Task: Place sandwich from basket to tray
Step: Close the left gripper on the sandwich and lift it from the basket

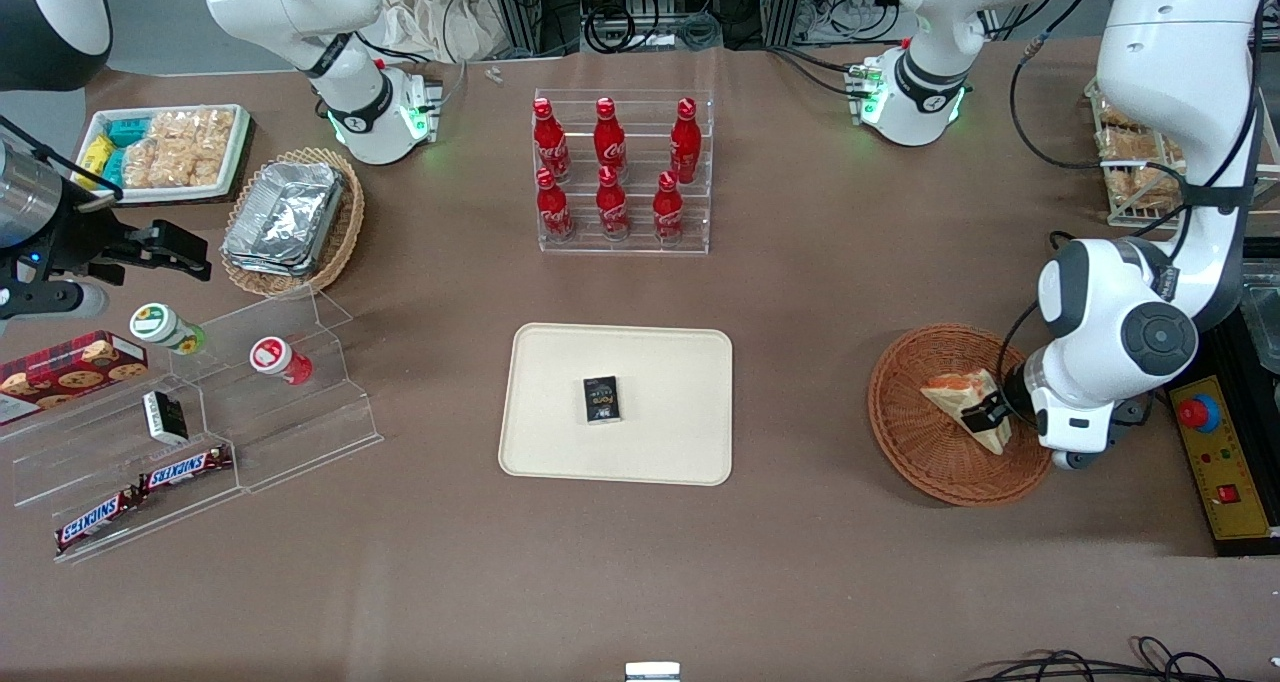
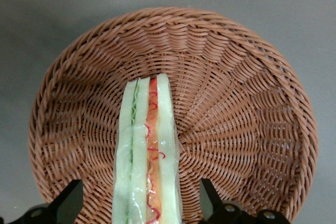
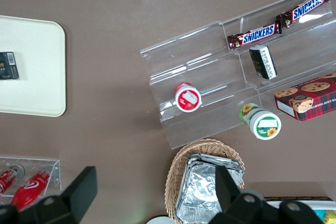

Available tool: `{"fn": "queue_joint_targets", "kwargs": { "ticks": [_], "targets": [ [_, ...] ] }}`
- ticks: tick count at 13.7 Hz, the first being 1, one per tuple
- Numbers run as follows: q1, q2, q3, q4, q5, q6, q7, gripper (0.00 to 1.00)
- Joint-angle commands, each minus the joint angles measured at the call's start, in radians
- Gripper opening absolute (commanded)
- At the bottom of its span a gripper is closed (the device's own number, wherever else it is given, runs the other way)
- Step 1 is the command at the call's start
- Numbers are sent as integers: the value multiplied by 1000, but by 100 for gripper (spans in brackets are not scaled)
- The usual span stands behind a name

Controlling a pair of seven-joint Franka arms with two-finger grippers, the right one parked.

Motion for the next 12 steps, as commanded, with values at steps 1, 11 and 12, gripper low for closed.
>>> {"fn": "queue_joint_targets", "kwargs": {
  "ticks": [1, 11, 12],
  "targets": [
    [-4, 5, 0, -19, 6, 30, -75, 100],
    [-13, 64, -5, 22, 9, 73, -227, 0],
    [-13, 60, -5, 22, 8, 70, -198, 0]
  ]
}}
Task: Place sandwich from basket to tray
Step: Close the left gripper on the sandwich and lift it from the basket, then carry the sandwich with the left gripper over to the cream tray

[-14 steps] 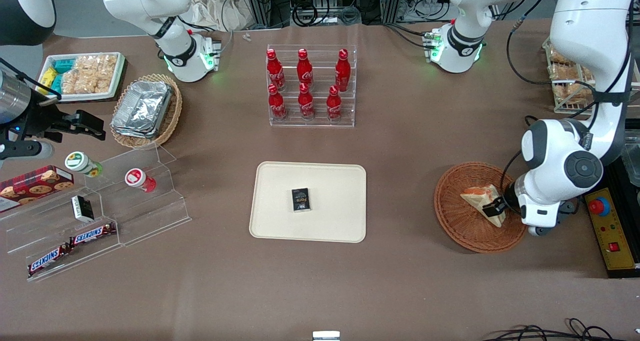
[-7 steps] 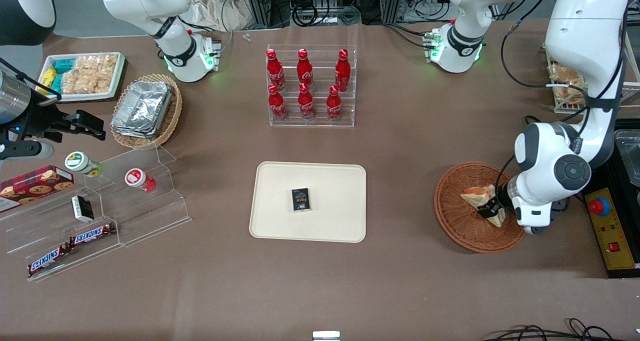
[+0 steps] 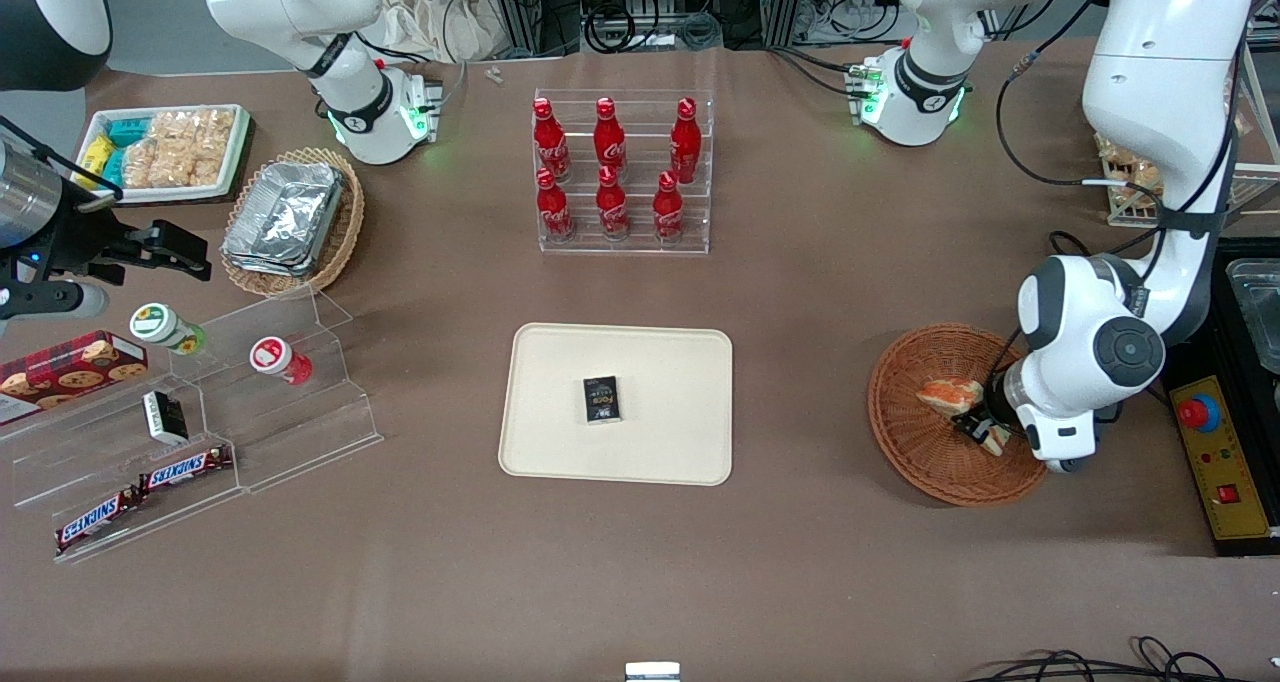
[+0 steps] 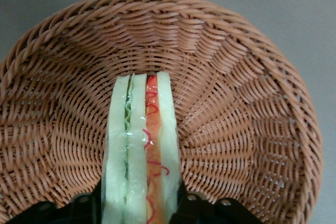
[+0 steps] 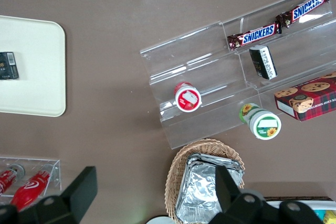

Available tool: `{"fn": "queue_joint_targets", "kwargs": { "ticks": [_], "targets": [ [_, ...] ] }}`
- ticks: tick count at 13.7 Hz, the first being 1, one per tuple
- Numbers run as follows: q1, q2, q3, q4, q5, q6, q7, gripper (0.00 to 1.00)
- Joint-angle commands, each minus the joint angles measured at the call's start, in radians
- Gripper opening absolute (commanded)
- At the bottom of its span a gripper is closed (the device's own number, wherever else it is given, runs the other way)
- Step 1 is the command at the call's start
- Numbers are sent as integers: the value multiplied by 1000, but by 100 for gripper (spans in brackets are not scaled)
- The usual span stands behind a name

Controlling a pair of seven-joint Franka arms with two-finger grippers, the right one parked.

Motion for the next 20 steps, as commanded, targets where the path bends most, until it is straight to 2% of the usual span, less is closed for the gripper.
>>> {"fn": "queue_joint_targets", "kwargs": {
  "ticks": [1, 3, 5, 7, 9, 13, 16, 20],
  "targets": [
    [-7, -11, 0, 25, 7, -9, 26, 0],
    [-10, -45, -8, 89, 6, -147, 38, 0],
    [-38, -56, -24, 236, 3, -343, 136, 0],
    [-70, -39, -78, 414, 1, -512, 172, 0],
    [-110, -12, -144, 523, 1, -600, 276, 0],
    [-257, 27, -167, 536, -14, -600, 328, 0],
    [-392, 134, -179, 547, -9, -557, 313, 0],
    [-484, 267, -176, 568, 1, -449, 238, 0]
  ]
}}
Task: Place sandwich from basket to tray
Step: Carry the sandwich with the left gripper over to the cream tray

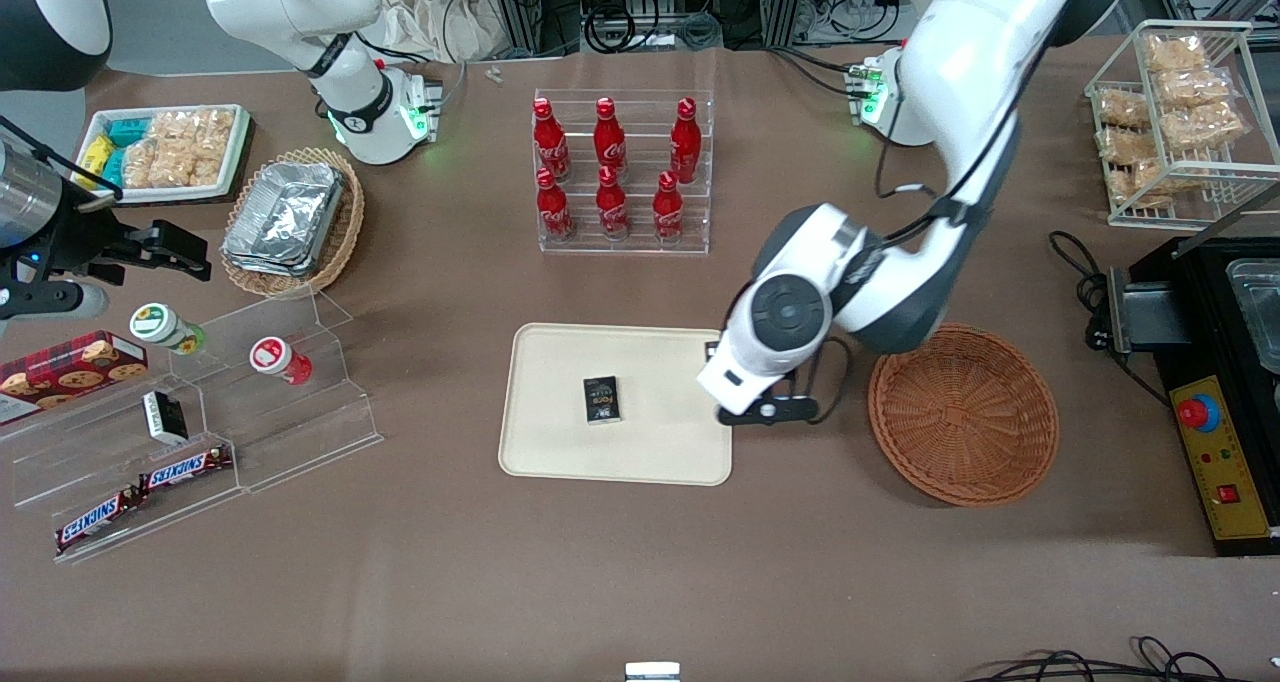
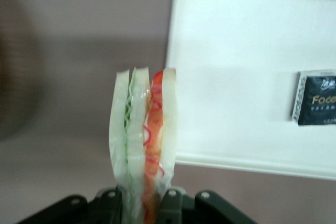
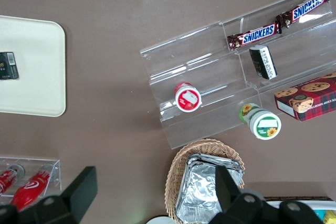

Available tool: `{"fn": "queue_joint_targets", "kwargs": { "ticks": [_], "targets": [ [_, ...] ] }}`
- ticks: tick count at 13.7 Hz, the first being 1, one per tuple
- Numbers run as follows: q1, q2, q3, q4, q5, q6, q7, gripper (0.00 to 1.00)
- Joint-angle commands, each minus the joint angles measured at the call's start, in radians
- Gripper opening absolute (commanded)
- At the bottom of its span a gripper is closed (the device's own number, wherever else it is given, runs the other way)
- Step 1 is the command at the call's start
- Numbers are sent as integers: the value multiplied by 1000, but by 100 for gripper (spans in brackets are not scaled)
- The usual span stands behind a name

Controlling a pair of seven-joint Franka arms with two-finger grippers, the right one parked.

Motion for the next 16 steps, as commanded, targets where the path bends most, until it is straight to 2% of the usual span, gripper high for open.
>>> {"fn": "queue_joint_targets", "kwargs": {
  "ticks": [1, 5, 6, 7, 8, 9, 11, 16],
  "targets": [
    [-59, 103, 15, 95, 4, 49, -44, 0],
    [-81, 170, 15, 152, 33, 86, -64, 0],
    [-79, 176, 16, 154, 33, 96, -84, 4],
    [-79, 185, 15, 156, 33, 114, -102, 13],
    [-79, 194, 15, 154, 31, 135, -135, 27],
    [-78, 199, 15, 149, 27, 158, -186, 49],
    [-72, 196, 15, 139, 25, 172, -213, 100],
    [-43, 147, 13, 137, 18, 134, -210, 100]
  ]
}}
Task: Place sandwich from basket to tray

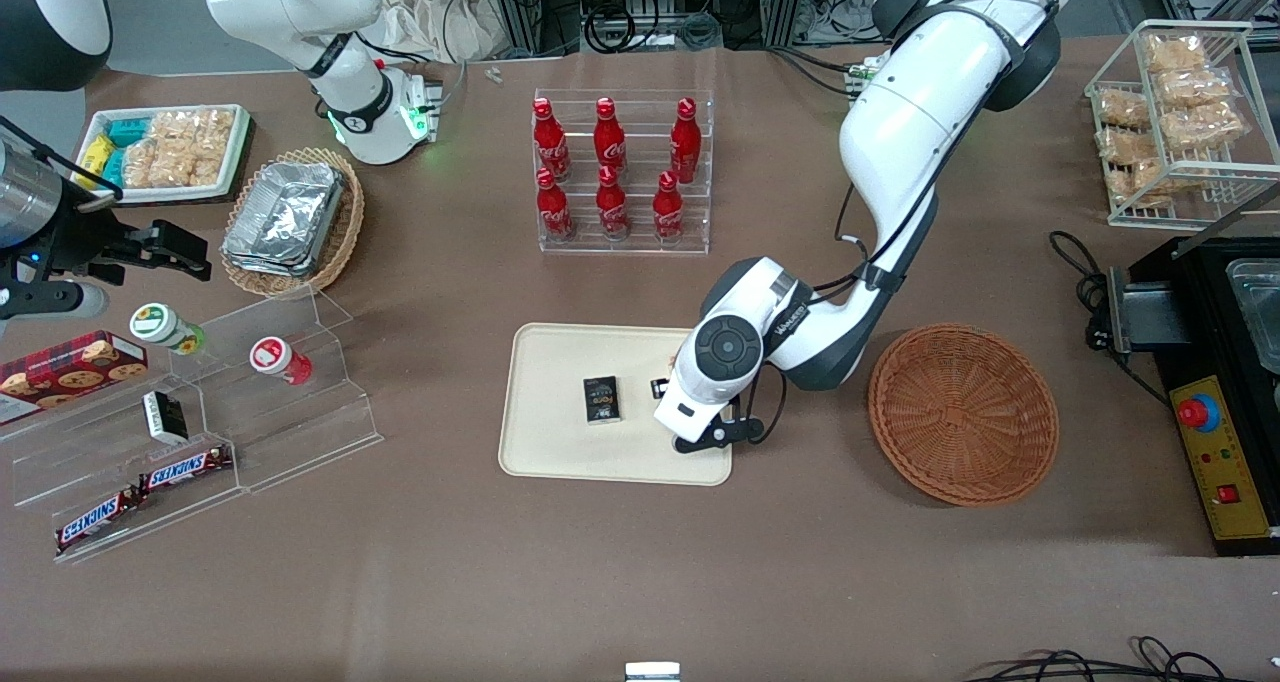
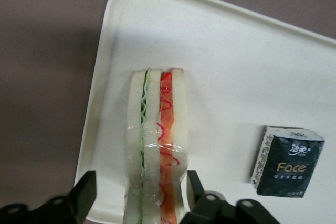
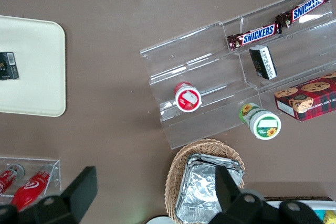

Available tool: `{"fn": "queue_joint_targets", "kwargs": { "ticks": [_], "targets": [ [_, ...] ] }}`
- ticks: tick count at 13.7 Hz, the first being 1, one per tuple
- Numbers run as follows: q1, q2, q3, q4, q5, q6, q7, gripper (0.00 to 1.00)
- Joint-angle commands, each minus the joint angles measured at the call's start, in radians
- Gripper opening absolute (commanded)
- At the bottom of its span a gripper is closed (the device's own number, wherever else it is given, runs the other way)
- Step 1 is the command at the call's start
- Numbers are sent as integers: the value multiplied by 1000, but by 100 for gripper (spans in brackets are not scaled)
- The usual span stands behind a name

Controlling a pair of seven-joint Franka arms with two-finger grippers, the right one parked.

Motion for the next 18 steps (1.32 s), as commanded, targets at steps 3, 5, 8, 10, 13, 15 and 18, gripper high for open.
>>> {"fn": "queue_joint_targets", "kwargs": {
  "ticks": [3, 5, 8, 10, 13, 15, 18],
  "targets": [
    [98, -158, -25, 13, -44, -171, -40, 100],
    [181, -258, -33, 0, -58, -283, 4, 100],
    [298, -491, -30, -282, -34, -198, 179, 100],
    [387, -613, -30, -432, -33, -131, 338, 100],
    [511, -670, -30, -442, -38, -224, 628, 100],
    [585, -668, -25, -391, -29, -307, 802, 100],
    [678, -661, -20, -319, -29, -374, 911, 100]
  ]
}}
